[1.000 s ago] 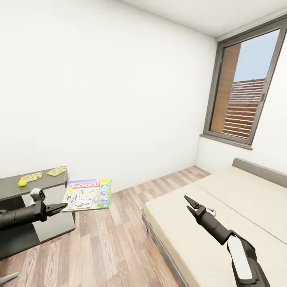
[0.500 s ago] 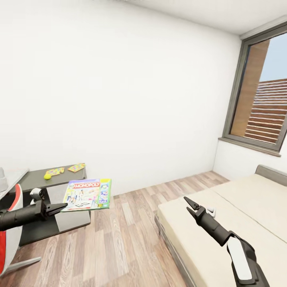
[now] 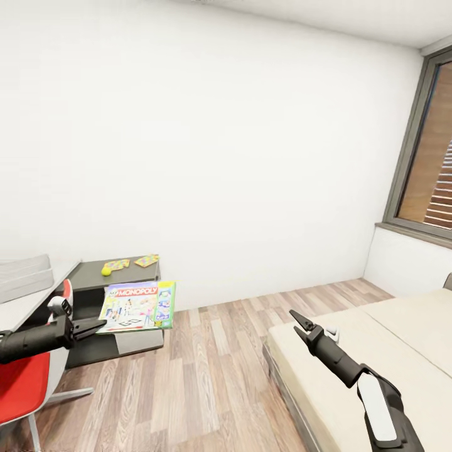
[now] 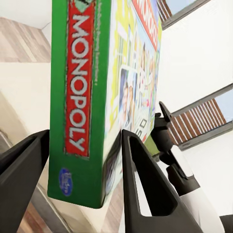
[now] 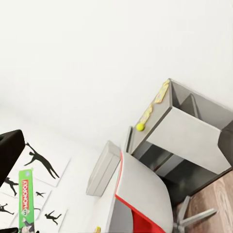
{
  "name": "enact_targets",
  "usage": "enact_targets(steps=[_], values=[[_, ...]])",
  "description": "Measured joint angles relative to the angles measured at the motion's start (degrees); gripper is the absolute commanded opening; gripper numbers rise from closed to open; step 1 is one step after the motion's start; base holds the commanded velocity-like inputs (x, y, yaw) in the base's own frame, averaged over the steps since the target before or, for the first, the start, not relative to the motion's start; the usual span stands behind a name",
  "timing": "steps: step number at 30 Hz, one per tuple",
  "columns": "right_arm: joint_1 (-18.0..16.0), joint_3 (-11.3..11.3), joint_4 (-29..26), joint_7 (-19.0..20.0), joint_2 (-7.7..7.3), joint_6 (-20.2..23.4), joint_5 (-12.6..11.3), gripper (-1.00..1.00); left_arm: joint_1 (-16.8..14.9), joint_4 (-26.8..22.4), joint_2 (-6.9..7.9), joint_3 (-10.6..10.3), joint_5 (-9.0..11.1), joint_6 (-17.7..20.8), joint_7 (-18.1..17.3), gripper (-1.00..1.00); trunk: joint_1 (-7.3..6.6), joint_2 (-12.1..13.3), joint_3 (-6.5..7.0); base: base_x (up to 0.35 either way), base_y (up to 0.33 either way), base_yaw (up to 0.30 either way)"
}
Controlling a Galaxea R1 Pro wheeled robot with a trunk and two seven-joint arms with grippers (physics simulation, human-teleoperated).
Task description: Put all the toys in the child's room - the three board games (two on the bed and one on the table), the two jigsaw puzzles on the table, and the tennis ball on the table - inside the toy box on the table in the child's room.
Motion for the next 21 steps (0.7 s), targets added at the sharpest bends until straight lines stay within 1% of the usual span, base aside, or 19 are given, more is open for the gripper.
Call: enact_targets(steps=[7,13,21], values=[[0.0,-0.1,-0.1,0.1,0.0,-0.1,-0.1,1.0,0.0,0.0,-0.07,0.0,0.1,0.0,0.0,-1.0,0.0,0.0,0.02,0.0,0.0,0.022],[0.0,0.1,-0.1,0.1,-0.08,-3.2,-0.1,1.0,0.0,0.0,-0.02,0.0,0.1,0.0,0.0,-1.0,0.0,0.0,0.03,0.0,0.0,0.001],[0.0,0.1,-0.1,0.3,-0.01,-3.8,-0.2,1.0,0.0,0.0,0.05,0.0,0.2,0.0,0.0,-1.0,0.0,0.0,0.03,0.0,0.0,0.0]])
